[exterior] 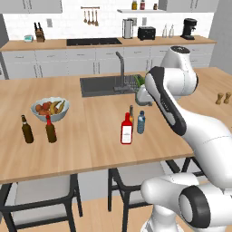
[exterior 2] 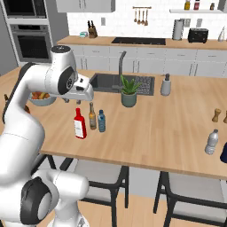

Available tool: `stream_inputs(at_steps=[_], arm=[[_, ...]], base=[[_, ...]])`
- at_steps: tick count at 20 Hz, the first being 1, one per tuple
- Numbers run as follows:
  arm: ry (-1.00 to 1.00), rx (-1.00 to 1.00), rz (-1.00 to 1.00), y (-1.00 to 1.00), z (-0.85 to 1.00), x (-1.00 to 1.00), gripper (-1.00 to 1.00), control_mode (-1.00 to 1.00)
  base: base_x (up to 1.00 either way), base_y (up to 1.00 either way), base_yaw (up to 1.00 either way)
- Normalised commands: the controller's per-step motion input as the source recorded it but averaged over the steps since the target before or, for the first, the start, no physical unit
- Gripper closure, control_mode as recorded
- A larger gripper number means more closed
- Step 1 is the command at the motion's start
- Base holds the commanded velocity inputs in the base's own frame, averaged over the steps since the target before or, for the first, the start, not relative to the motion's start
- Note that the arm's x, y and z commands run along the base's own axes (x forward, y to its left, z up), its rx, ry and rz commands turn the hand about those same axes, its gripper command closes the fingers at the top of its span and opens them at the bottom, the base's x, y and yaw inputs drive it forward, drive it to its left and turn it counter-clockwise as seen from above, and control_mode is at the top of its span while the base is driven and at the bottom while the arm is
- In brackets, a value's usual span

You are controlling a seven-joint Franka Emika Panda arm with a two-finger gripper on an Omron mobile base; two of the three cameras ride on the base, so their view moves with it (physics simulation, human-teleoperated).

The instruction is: Move the plastic bottles in the middle to the plastics group, and the glass bottles in the middle to the glass group.

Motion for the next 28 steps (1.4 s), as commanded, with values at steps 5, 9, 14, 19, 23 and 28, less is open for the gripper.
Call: stream_inputs(at_steps=[5, 9, 14, 19, 23, 28], arm=[[0.01, 0.00, 0.00, -0.01, -0.05, 0.00, -1.00, -1.00], [0.05, 0.00, -0.01, 0.14, -0.49, 0.13, -1.00, -1.00], [0.08, 0.00, -0.02, 0.15, -0.11, 0.42, -1.00, -1.00], [0.01, 0.00, -0.07, 0.28, -0.06, 0.43, -1.00, -1.00], [0.13, 0.00, -0.05, 0.22, -0.17, 0.44, -1.00, -1.00], [0.13, 0.00, -0.03, 0.12, -0.41, 0.35, -1.00, -1.00]], base=[[0.00, 0.00, 0.00], [0.00, 0.00, 0.00], [0.00, 0.00, 0.00], [0.00, 0.00, 0.00], [0.00, 0.00, 0.00], [0.00, 0.00, 0.00]])
